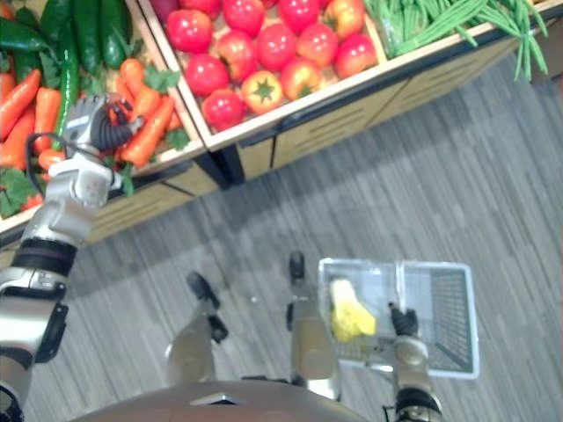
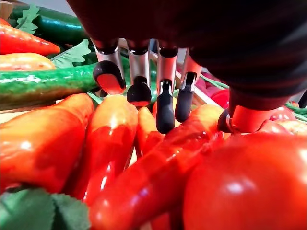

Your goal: Pick vegetable in the basket

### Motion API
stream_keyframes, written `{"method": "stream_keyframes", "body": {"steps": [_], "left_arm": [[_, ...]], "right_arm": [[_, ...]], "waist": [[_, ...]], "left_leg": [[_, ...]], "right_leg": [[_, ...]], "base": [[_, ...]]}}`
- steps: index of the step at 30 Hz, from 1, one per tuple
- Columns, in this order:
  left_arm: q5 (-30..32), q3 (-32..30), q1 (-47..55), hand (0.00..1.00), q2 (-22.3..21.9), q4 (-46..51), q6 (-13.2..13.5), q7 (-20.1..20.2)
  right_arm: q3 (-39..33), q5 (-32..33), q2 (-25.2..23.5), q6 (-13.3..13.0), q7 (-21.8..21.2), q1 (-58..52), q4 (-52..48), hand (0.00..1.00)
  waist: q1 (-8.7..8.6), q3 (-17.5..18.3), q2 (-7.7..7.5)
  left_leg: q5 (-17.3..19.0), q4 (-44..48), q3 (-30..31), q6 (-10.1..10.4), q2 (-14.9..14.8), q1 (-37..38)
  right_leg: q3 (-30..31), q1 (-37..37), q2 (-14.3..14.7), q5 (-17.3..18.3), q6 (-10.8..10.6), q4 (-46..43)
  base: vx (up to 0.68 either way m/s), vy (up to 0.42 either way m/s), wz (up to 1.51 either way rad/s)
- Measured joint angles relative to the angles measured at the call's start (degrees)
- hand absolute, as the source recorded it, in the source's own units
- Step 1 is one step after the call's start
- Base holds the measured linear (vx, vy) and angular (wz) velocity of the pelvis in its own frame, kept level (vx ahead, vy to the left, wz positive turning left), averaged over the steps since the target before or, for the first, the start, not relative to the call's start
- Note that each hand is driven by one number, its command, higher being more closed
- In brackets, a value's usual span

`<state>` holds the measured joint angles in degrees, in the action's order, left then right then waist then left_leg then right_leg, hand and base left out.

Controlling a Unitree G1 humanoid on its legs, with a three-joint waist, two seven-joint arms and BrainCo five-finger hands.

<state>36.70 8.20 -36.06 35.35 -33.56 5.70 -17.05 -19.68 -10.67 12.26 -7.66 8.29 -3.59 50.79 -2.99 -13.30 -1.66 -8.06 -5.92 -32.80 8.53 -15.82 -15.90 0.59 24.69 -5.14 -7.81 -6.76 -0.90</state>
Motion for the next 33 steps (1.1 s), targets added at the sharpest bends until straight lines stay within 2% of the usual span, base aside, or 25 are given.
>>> {"method": "stream_keyframes", "body": {"steps": [7,14,24,25,33], "left_arm": [[0.02,-0.02,-0.02,1.0,-0.3,-0.1,-0.16,1.8],[0.19,-2.06,0.01,1.0,0.11,2.63,-0.92,1.8],[1.95,-2.33,0.45,1.0,3.86,3.58,-1.37,1.8],[2.29,-2.42,0.44,0.0,4.43,3.67,-1.34,1.8],[2.36,-2.44,0.48,0.0,5.58,3.73,-1.36,1.8]], "right_arm": [[0.0,-0.03,-0.01,0.19,-0.13,-0.1,0.08,1.0],[-0.03,-0.17,-0.15,0.27,-0.28,-0.57,0.46,1.0],[-0.31,-0.58,-0.15,1.19,-1.3,-0.58,1.97,1.0],[-0.27,-0.6,-0.15,1.2,-1.33,-0.6,2.1,1.0],[-0.25,-0.62,-0.15,1.2,-1.36,-0.61,3.58,1.0]], "waist": [[-0.08,0.06,-0.11],[-0.04,0.12,-0.21],[0.11,0.16,-0.26],[0.09,0.37,-0.35],[0.11,1.18,-0.89]], "left_leg": [[-0.45,0.0,0.45,0.11,0.03,1.44],[-0.9,0.0,2.18,0.1,0.29,3.08],[-2.18,0.0,3.98,-0.24,0.61,4.16],[-2.21,0.0,4.08,-0.26,0.63,4.41],[-2.6,0.0,5.12,-0.35,0.73,4.16]], "right_leg": [[-0.35,-2.11,-0.1,0.0,0.0,0.31],[-1.58,-5.18,-0.37,0.08,0.02,1.4],[-3.09,-7.74,-0.38,0.19,0.11,1.76],[-3.15,-8.04,-0.39,0.22,0.1,1.76],[-3.57,-8.19,-0.45,0.22,0.1,1.75]], "base": [[0.0,-0.004,0.03],[-0.01,-0.013,0.1],[-0.02,-0.01,0.09],[0.0,0.0,0.0],[-0.01,-0.009,0.03]]}}
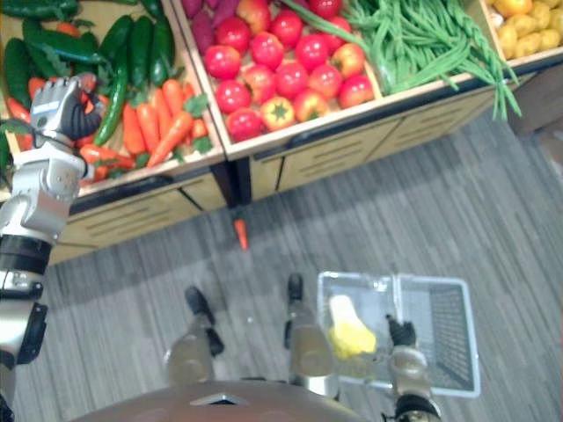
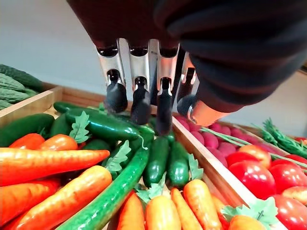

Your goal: Pick vegetable in the basket

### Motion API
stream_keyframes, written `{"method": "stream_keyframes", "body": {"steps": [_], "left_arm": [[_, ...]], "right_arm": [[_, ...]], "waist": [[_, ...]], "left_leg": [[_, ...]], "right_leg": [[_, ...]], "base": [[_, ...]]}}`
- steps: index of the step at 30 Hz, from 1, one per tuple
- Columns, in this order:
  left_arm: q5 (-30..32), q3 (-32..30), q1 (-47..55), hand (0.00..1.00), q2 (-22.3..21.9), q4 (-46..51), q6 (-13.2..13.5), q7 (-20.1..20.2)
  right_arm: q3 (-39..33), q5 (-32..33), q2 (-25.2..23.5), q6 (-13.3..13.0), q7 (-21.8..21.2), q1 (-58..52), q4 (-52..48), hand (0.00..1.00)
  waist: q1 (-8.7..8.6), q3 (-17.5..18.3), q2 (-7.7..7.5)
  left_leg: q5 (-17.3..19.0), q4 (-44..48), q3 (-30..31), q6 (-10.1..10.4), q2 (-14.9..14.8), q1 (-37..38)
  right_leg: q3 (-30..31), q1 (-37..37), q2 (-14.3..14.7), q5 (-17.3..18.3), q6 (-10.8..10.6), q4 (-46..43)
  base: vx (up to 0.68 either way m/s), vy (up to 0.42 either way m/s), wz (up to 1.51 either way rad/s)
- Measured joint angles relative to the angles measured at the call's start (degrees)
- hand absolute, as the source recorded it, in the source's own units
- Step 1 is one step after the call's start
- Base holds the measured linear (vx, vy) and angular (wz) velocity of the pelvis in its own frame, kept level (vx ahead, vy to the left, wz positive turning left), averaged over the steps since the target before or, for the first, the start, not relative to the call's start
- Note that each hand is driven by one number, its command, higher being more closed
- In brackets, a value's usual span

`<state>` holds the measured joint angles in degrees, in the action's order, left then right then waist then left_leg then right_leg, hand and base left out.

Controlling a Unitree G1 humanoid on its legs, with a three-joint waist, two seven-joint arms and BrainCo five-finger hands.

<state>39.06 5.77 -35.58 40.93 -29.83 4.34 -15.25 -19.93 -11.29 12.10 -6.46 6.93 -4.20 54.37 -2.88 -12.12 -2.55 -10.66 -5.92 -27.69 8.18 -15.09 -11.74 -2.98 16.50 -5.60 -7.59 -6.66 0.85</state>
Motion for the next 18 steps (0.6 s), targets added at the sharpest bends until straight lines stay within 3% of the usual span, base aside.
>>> {"method": "stream_keyframes", "body": {"steps": [8,18], "left_arm": [[-0.65,-0.65,2.96,0.0,-0.93,0.43,0.0,1.37],[-2.99,-5.66,7.01,0.0,-10.61,2.88,-3.39,2.78]], "right_arm": [[0.0,0.01,-0.18,0.08,-0.04,-0.02,0.04,1.0],[-0.04,0.02,-0.47,1.12,-0.44,-0.09,-1.23,1.0]], "waist": [[-0.08,0.04,-0.05],[-0.03,0.04,-0.05]], "left_leg": [[-0.01,0.0,-0.16,-0.02,0.04,0.1],[0.11,0.01,-1.59,0.12,-0.05,0.11]], "right_leg": [[-0.03,-0.12,-0.06,0.0,0.01,-0.03],[1.13,0.79,0.13,0.2,-0.04,-0.02]], "base": [[0.0,0.0,0.0],[-0.01,-0.009,-0.06]]}}
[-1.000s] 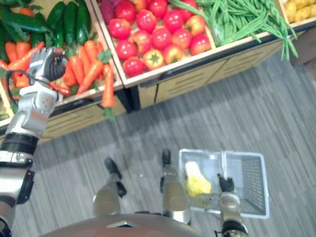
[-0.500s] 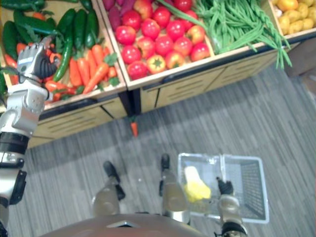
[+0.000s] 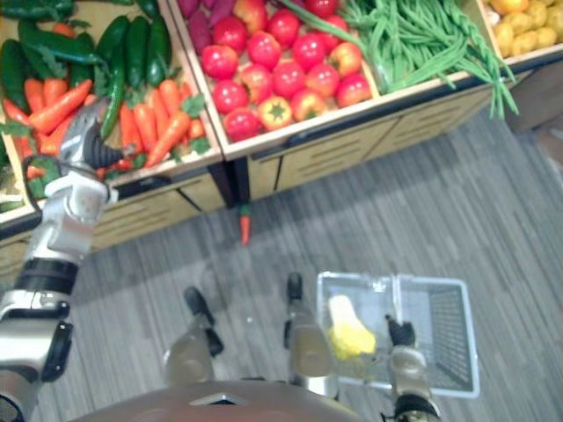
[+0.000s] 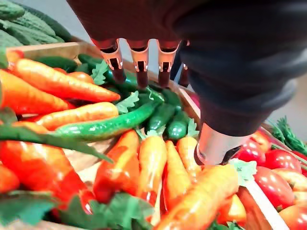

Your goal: Pick vegetable in the basket

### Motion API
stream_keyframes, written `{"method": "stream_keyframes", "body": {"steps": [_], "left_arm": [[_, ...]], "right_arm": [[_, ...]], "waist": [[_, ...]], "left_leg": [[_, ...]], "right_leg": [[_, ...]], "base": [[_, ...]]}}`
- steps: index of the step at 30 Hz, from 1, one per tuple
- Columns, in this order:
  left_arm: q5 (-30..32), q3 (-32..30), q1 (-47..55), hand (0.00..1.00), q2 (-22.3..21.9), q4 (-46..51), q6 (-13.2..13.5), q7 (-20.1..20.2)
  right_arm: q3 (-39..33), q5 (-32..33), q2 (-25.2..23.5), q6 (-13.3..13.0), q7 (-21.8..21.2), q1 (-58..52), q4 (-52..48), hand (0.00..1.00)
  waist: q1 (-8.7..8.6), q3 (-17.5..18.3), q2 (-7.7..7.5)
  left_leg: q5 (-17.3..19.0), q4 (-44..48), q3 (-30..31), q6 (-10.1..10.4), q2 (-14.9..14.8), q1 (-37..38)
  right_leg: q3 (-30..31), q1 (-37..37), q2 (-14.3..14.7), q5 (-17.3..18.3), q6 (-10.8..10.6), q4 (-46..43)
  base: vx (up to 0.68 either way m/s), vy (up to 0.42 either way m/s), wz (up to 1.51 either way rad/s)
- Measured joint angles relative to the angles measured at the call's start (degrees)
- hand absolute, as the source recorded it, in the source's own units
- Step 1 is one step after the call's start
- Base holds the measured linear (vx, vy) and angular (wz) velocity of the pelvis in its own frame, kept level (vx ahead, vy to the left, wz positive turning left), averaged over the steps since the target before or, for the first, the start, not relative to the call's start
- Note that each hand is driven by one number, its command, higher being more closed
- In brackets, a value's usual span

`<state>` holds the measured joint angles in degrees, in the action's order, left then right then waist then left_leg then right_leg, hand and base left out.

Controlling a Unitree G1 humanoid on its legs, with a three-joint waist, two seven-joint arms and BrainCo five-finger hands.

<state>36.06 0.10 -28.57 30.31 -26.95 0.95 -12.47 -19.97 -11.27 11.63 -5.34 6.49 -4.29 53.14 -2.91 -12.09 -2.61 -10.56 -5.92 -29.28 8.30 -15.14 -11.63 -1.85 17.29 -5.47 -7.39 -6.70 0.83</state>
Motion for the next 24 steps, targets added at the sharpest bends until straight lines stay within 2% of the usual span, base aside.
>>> {"method": "stream_keyframes", "body": {"steps": [6,10,15,24], "left_arm": [[0.0,-2.82,1.21,0.0,-5.26,-0.69,-1.83,-0.35],[-0.05,-5.73,0.95,0.0,-7.75,-5.23,-4.17,-0.94],[-2.17,-8.04,-0.89,0.0,-8.45,-8.63,-6.0,-2.52],[-2.19,-9.89,-3.75,0.0,-9.26,-10.29,-6.14,-2.66]], "right_arm": [[-0.01,-0.01,-0.44,0.24,-0.01,0.04,-0.51,1.0],[0.05,-0.05,-0.5,0.06,0.03,0.25,-0.54,1.0],[0.18,-0.02,-0.54,0.06,0.16,0.27,-0.52,1.0],[0.79,0.02,-0.43,-0.08,0.46,0.84,-0.73,1.0]], "waist": [[-0.23,0.0,0.0],[-0.23,0.0,0.0],[-0.35,0.0,0.0],[-0.06,-0.02,-0.06]], "left_leg": [[0.12,0.0,-0.61,0.15,-0.1,-0.13],[0.17,0.0,-1.54,0.21,-0.07,-0.14],[0.13,0.0,-1.63,0.14,-0.12,-0.33],[-0.02,-0.01,-1.97,0.25,-0.15,-2.32]], "right_leg": [[1.0,0.92,0.31,0.0,-0.01,-0.04],[1.99,1.65,0.42,-0.06,0.04,-0.08],[2.11,1.91,0.48,-0.12,0.15,-0.07],[2.32,4.27,0.4,-0.03,-0.18,-0.47]], "base": [[0.0,-0.016,-0.09],[0.0,-0.011,-0.11],[0.0,0.0,0.0],[-0.01,-0.004,-0.01]]}}
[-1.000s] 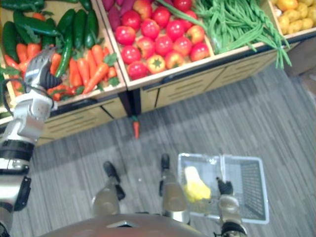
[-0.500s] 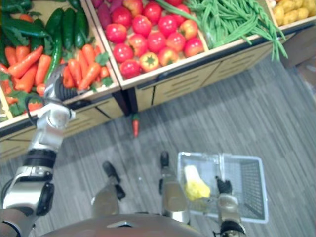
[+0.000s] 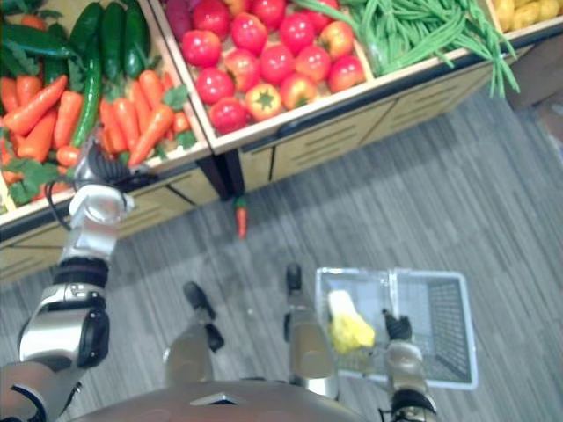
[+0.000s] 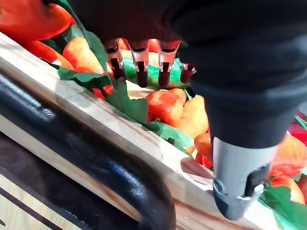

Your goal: Pick vegetable in the basket

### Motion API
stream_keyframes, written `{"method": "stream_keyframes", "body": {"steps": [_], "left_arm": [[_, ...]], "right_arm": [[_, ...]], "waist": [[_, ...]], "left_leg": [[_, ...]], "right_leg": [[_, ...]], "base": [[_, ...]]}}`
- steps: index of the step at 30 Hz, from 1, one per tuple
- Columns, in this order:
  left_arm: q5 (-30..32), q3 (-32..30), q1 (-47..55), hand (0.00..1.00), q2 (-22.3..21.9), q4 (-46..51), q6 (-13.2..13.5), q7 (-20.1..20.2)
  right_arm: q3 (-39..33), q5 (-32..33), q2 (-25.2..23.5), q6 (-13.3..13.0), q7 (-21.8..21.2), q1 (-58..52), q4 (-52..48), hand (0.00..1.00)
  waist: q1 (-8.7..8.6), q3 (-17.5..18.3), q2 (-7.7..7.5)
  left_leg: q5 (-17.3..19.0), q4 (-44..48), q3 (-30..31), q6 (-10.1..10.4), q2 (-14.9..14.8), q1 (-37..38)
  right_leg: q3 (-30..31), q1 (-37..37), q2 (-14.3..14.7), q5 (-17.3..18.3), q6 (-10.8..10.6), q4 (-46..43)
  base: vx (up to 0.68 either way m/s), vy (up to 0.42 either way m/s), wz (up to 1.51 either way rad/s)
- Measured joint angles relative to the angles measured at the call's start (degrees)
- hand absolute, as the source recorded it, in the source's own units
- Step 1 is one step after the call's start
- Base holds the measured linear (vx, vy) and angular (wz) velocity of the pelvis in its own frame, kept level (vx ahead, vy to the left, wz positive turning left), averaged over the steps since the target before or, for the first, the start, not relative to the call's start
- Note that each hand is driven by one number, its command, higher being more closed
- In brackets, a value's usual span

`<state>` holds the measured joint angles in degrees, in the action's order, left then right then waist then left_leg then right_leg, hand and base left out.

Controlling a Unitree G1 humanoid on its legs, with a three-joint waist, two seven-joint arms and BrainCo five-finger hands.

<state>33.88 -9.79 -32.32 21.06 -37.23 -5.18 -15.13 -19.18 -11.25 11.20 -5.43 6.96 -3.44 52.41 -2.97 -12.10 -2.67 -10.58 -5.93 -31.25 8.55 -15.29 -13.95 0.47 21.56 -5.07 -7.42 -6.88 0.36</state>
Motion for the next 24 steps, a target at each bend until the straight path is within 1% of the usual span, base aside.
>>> {"method": "stream_keyframes", "body": {"steps": [1,2,11,15,19,24], "left_arm": [[0.0,-0.23,-0.22,0.0,0.0,-0.15,0.0,0.07],[0.04,-0.71,-0.68,1.0,0.0,-0.61,0.07,0.36],[0.37,0.4,-3.07,1.0,0.0,-1.61,0.31,0.61],[0.21,1.14,-3.08,1.0,-0.03,-1.63,0.97,1.43],[0.21,1.25,-3.85,1.0,-0.01,-1.68,0.83,1.37],[0.35,2.0,-3.84,1.0,0.01,-1.7,0.92,1.31]], "right_arm": [[0.02,0.0,0.02,0.0,0.0,0.0,-0.02,1.0],[0.03,0.02,0.02,-0.02,0.01,0.0,-0.03,1.0],[1.78,0.08,0.25,-0.29,0.08,0.02,0.02,1.0],[2.3,0.1,0.28,-0.32,0.08,0.02,0.04,1.0],[2.98,0.1,0.33,-0.93,0.09,0.03,0.25,1.0],[3.81,0.09,0.38,-0.95,0.12,0.03,0.3,1.0]], "waist": [[0.01,0.0,0.0],[0.04,0.0,0.0],[0.08,-0.06,-0.13],[0.13,-0.07,-0.2],[0.1,-0.09,-0.26],[0.14,-0.09,-0.27]], "left_leg": [[-0.01,0.0,-0.11,0.0,0.0,-0.12],[-0.04,0.0,-0.58,-0.02,0.0,-0.31],[-0.31,-0.01,-1.39,0.2,-0.19,-0.99],[-0.49,0.0,-1.49,0.48,-0.23,-1.23],[-0.64,-0.01,-1.59,0.72,-0.2,-1.93],[-0.65,-0.01,-1.57,0.72,-0.01,-1.92]], "right_leg": [[0.07,0.25,-0.01,0.01,0.01,-0.13],[0.1,0.6,-0.03,0.04,0.03,-0.16],[0.25,1.52,-0.36,-0.06,-0.12,-0.37],[0.27,1.79,-0.39,-0.07,-0.14,-0.4],[0.37,2.45,-0.5,-0.19,-0.34,-0.22],[0.75,2.44,-0.6,-0.4,-0.65,-0.12]], "base": [[-0.03,-0.015,-0.07],[-0.03,-0.015,-0.06],[-0.04,-0.022,0.0],[-0.04,-0.031,0.01],[-0.05,-0.033,0.01],[-0.02,-0.023,0.0]]}}
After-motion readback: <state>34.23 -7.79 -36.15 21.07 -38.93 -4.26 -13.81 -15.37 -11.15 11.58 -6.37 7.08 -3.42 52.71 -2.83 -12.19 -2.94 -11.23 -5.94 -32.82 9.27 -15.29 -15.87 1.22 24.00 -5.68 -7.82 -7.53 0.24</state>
